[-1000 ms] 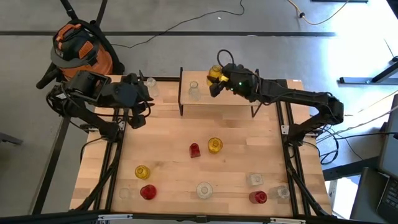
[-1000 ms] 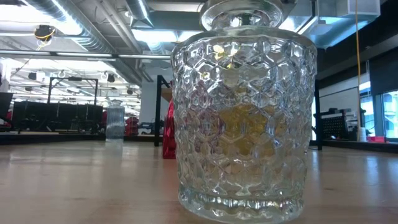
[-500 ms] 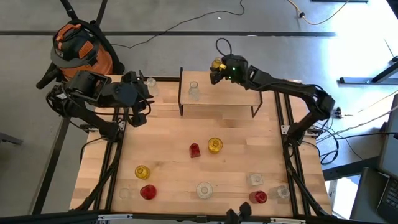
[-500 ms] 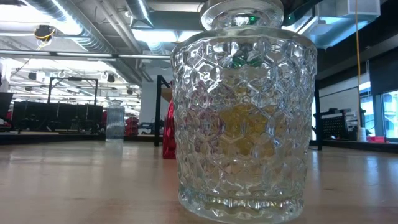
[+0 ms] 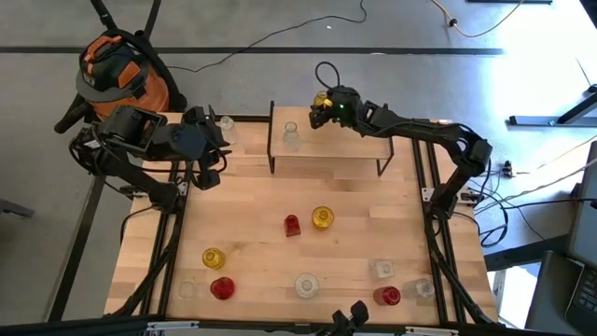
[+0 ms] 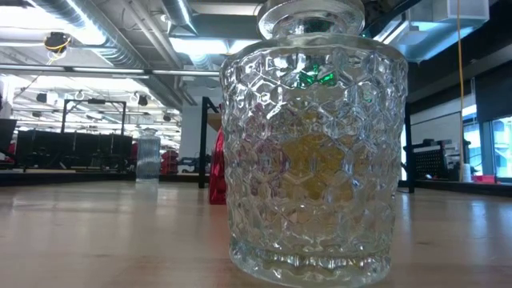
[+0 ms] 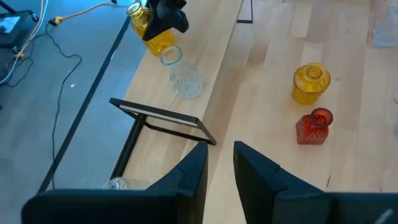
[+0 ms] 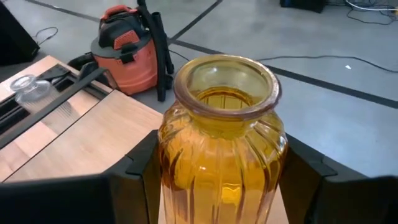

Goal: Sort vases onto shelf
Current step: Put the yellow vase on the shelf

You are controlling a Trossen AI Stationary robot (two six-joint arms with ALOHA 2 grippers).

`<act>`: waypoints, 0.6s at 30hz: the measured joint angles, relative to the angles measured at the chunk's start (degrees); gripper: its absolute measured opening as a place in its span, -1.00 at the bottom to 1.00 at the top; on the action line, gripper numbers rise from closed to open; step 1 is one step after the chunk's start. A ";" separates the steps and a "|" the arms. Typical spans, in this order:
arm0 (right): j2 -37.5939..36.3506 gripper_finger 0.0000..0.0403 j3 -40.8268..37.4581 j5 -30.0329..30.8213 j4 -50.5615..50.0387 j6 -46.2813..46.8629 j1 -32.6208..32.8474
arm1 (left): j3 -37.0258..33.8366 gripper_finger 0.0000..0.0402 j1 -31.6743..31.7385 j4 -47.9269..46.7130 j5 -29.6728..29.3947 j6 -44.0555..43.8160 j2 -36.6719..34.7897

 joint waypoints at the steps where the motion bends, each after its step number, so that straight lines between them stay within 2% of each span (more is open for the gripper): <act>1: 0.00 0.00 0.00 -0.25 -0.13 -0.14 0.00 | 0.00 -0.66 0.00 0.00 -0.07 0.00 0.00; 8: -0.02 0.03 0.02 -0.02 -0.46 -1.23 0.00 | 0.00 -0.66 0.00 0.00 -0.70 0.07 0.00; 13: -0.02 0.52 0.02 2.77 -1.81 -1.28 0.07 | 0.00 -0.66 0.00 0.00 -0.70 0.07 0.02; 15: -0.01 0.61 0.01 2.83 -1.51 -1.26 0.07 | 0.00 -0.66 0.00 0.00 -0.66 0.07 0.02; 18: 0.00 0.61 0.02 2.43 -1.46 -1.26 0.07 | 0.00 -0.66 0.00 0.00 -0.66 0.07 0.02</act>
